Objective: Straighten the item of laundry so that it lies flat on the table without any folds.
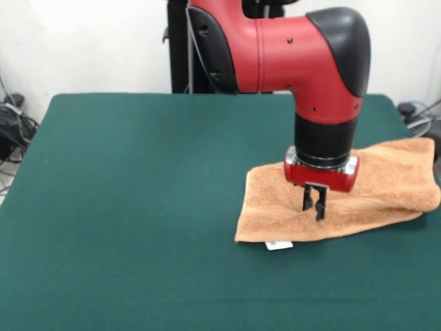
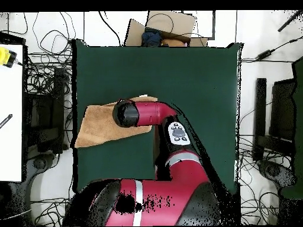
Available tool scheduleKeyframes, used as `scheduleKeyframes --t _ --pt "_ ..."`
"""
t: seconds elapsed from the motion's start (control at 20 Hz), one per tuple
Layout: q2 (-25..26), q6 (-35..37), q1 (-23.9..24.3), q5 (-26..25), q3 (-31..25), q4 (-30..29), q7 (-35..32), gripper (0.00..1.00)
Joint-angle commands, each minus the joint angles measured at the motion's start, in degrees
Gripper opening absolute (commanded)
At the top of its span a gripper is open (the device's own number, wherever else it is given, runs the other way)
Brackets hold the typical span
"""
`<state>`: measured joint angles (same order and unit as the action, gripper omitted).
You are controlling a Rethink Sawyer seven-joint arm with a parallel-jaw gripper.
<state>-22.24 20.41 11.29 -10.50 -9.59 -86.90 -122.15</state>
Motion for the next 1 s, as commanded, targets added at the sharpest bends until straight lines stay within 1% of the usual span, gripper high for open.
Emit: scheduleKeyframes --t 0.05,1.0 --pt "1.31 4.48 -0.55 -3.24 2.99 3.63 0.19 0.00" --pt "2.03 3.54 0.09 -3.67 2.04 3.49 0.52 0.00"
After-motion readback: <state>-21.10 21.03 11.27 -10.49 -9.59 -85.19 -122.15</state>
